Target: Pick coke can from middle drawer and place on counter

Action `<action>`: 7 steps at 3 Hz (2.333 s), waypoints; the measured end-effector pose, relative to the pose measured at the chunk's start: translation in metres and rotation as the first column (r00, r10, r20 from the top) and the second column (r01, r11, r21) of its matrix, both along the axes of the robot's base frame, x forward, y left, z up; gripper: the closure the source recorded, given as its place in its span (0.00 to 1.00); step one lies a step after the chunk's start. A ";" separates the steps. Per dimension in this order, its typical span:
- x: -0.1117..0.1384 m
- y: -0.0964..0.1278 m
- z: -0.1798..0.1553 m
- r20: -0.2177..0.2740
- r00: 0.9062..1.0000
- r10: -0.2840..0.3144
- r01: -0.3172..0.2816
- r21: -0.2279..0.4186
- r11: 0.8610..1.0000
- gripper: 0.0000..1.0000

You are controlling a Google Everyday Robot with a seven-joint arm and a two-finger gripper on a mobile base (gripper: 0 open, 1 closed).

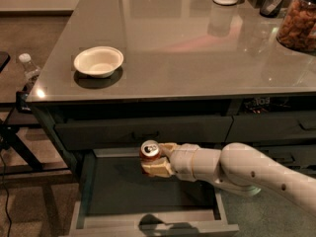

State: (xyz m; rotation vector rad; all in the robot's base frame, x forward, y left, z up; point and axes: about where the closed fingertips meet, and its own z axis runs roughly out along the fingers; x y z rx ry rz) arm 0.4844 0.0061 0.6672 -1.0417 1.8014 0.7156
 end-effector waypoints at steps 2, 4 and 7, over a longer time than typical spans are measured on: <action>0.010 -0.006 0.052 0.054 0.999 0.001 0.001 -0.028 1.000 1.00; 0.020 -0.034 0.121 0.123 0.990 -0.075 0.081 -0.044 0.996 1.00; 0.032 -0.041 0.175 0.190 0.978 -0.089 0.104 -0.072 0.992 1.00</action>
Offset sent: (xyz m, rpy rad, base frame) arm 0.0085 -0.0066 0.0397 -0.0242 -0.0378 -0.0021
